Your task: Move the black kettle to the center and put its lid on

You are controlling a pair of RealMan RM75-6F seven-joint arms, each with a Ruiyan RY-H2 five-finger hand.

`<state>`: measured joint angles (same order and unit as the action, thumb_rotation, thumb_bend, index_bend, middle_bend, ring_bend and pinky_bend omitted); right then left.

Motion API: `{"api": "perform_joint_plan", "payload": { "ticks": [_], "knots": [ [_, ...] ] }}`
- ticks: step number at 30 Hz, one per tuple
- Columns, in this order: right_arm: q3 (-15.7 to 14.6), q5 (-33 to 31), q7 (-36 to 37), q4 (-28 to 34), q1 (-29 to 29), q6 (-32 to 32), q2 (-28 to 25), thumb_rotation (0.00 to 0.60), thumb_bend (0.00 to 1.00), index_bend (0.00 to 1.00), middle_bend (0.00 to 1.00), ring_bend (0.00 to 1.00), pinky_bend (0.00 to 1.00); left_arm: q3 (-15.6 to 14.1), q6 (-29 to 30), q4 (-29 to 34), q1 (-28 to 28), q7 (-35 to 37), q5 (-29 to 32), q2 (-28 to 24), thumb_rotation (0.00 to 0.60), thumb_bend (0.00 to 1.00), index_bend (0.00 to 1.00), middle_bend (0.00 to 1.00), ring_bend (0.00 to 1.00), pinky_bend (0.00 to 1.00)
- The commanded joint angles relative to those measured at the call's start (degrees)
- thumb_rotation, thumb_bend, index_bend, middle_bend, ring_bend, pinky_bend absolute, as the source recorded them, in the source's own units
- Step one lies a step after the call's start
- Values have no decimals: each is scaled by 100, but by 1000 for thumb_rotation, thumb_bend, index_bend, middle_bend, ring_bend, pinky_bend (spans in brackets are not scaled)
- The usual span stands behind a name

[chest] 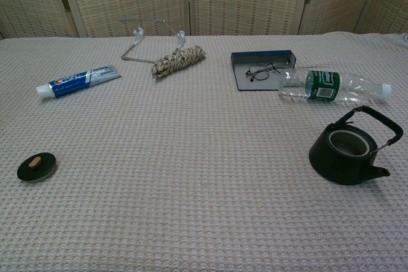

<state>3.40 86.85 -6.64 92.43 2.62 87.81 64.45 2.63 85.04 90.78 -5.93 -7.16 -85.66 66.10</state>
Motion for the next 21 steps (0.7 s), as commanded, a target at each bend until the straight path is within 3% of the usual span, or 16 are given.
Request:
{"api": "perform_joint_plan", "payload": {
  "ticks": [1, 21],
  "knots": [
    [2, -3, 1, 5, 6, -16, -3, 600, 89, 0, 57, 132, 0, -1, -47, -27, -26, -36, 15, 42, 600, 223, 43, 0, 13, 0],
    [53, -31, 175, -214, 228, -375, 30, 600, 90, 18, 68, 145, 0, -18, -27, 41, -30, -122, -1, 83, 600, 223, 53, 0, 21, 0]
  ]
}}
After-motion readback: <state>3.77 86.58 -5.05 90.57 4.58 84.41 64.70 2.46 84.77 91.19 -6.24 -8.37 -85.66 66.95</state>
